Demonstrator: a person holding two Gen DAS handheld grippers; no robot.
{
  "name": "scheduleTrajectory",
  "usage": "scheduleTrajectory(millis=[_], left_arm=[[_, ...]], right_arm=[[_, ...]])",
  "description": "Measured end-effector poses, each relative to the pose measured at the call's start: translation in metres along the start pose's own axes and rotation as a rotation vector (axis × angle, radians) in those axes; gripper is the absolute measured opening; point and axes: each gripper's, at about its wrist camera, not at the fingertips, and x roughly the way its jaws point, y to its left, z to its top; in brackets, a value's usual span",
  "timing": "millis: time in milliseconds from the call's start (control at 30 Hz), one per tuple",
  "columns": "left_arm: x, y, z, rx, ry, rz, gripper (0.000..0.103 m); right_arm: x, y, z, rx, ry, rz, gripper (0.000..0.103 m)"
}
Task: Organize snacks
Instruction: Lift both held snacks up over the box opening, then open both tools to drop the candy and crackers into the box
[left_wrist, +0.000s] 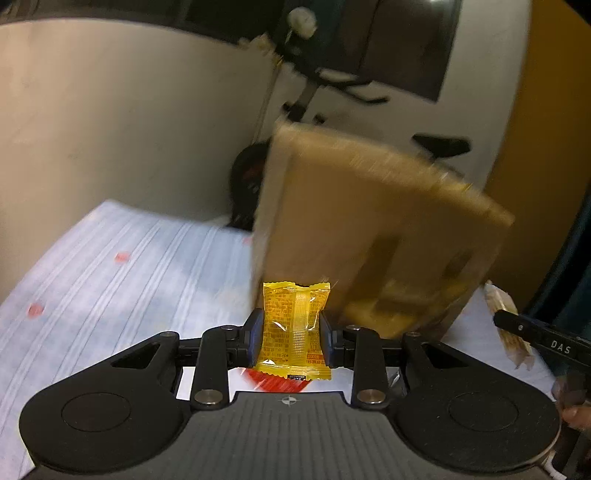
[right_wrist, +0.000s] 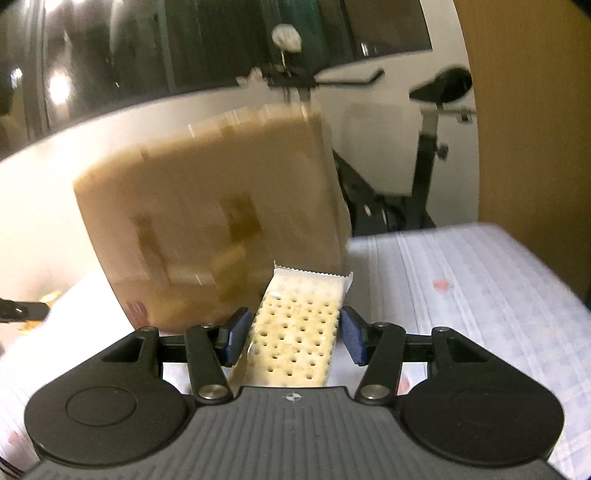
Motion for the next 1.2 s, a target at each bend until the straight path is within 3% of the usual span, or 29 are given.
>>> scheduleTrajectory(millis=[233,367,467,633,833,967,1000,1067,1200], left_arm=[[-0.006,-0.035,0.051,0.07,-0.124,-0.092,0.033],[0.008,-0.054,0.084,0.106,-0.171,-0.112,0.033],[0.033,-0.065,0.105,0.123,-0.176,-0.09,0.033],[0.075,-0.063,0.14,0.032,-0.152,-0.066,0.033],[0.093,-0.068,0.151,0.055,-0.135,-0.047,0.034],[0.104,-0.078,0.15,0.09,-0.11,-0.082,0.035],[0.107,-0.08,0.148,0.095,-0.104,-0.095,0.039],[0.111,-0.082,0.145,0.097,-0.09,-0.115,0.059],[0.11,-0.084,0.138,0.123,-0.096,-0.107,0.062]], right_arm=[[-0.024,0.021,0.059,-0.031,-0.171,0.09,0.056],[-0.018,0.03,0.087,-0.072,-0.206,0.123,0.056],[0.013,0.038,0.125,-0.102,-0.213,0.156,0.056],[0.074,0.05,0.161,-0.086,-0.162,0.139,0.055],[0.109,0.053,0.166,-0.096,-0.097,0.105,0.055],[0.113,0.052,0.157,-0.115,-0.066,0.097,0.056],[0.113,0.051,0.154,-0.112,-0.057,0.097,0.056],[0.11,0.048,0.147,-0.117,-0.043,0.08,0.057],[0.102,0.045,0.145,-0.123,-0.057,0.07,0.063]])
